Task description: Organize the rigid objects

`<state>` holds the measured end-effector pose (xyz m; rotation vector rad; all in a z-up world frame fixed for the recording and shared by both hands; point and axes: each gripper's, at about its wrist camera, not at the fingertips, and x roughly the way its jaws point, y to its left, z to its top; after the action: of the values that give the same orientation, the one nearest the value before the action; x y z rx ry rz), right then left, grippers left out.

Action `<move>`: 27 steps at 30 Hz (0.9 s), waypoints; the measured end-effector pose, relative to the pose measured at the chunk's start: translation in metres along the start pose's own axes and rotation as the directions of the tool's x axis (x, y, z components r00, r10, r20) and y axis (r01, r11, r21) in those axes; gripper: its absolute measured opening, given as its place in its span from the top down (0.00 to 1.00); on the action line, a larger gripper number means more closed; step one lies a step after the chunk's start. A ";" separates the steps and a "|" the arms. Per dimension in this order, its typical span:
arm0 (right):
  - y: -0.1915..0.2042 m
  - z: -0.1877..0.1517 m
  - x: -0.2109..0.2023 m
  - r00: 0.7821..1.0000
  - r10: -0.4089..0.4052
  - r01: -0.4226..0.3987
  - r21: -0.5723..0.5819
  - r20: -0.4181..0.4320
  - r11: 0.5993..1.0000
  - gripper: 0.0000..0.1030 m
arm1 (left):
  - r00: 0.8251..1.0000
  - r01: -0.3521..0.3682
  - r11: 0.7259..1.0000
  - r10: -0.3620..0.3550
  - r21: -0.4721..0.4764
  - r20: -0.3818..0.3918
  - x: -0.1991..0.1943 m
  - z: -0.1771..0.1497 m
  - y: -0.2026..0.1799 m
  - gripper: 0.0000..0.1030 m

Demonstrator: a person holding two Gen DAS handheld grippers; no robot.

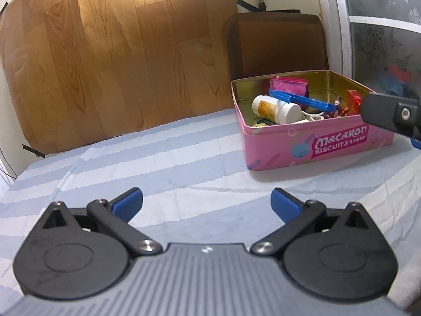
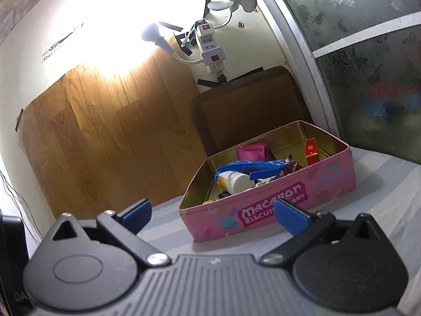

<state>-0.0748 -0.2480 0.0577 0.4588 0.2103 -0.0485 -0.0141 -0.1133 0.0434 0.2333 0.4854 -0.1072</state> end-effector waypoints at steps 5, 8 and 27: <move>-0.001 0.000 0.000 1.000 0.001 -0.001 0.005 -0.005 1.000 0.00 | 1.000 -0.002 1.000 0.002 -0.003 -0.002 -0.001 0.000 -0.001 0.00; -0.001 -0.001 0.000 1.000 0.003 -0.003 0.003 -0.005 1.000 0.00 | 1.000 -0.003 1.000 0.003 -0.002 -0.001 -0.001 0.000 -0.001 0.00; -0.003 -0.001 0.002 1.000 0.009 -0.009 0.000 -0.016 1.000 0.00 | 0.999 -0.004 1.000 0.004 -0.003 -0.039 0.004 -0.003 -0.002 0.00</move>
<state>-0.0728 -0.2497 0.0548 0.4602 0.2235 -0.0364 -0.0128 -0.1148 0.0382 0.2342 0.5239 -0.0980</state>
